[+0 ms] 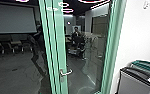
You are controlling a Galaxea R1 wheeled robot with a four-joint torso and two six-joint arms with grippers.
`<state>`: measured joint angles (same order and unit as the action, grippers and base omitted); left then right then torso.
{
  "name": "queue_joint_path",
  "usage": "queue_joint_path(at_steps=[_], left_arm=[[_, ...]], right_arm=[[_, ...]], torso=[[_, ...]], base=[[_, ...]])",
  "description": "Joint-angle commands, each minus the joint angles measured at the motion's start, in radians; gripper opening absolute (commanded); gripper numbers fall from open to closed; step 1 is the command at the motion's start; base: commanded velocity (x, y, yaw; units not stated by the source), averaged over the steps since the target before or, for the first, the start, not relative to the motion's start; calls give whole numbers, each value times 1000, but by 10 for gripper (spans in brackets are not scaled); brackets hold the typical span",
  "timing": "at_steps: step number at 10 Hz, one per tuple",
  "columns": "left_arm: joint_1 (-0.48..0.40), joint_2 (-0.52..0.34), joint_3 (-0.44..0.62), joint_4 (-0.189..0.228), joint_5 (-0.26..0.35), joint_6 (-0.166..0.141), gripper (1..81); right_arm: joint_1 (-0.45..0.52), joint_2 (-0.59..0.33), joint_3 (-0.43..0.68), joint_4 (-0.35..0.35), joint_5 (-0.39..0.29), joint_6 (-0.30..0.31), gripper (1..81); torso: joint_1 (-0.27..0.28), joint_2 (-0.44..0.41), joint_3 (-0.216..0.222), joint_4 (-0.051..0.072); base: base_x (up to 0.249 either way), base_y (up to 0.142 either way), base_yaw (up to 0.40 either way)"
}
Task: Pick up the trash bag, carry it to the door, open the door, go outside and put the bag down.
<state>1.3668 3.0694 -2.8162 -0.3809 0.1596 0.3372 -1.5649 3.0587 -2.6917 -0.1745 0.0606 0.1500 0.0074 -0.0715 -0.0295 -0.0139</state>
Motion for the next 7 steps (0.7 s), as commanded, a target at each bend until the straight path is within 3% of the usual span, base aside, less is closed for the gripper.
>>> queue_joint_path(at_steps=[1, 7], left_arm=[[-80, -1, -2, 7, 60, 5, 10], [-80, -1, -2, 5, 60, 5, 10]], right_arm=[[53, 11, 7, -2, -42, -6, 811], [53, 11, 7, -6, -44, -6, 811]], torso=[[0, 0, 0, 0], [0, 0, 0, 0]], base=[[115, 0, 0], [115, 0, 0]])
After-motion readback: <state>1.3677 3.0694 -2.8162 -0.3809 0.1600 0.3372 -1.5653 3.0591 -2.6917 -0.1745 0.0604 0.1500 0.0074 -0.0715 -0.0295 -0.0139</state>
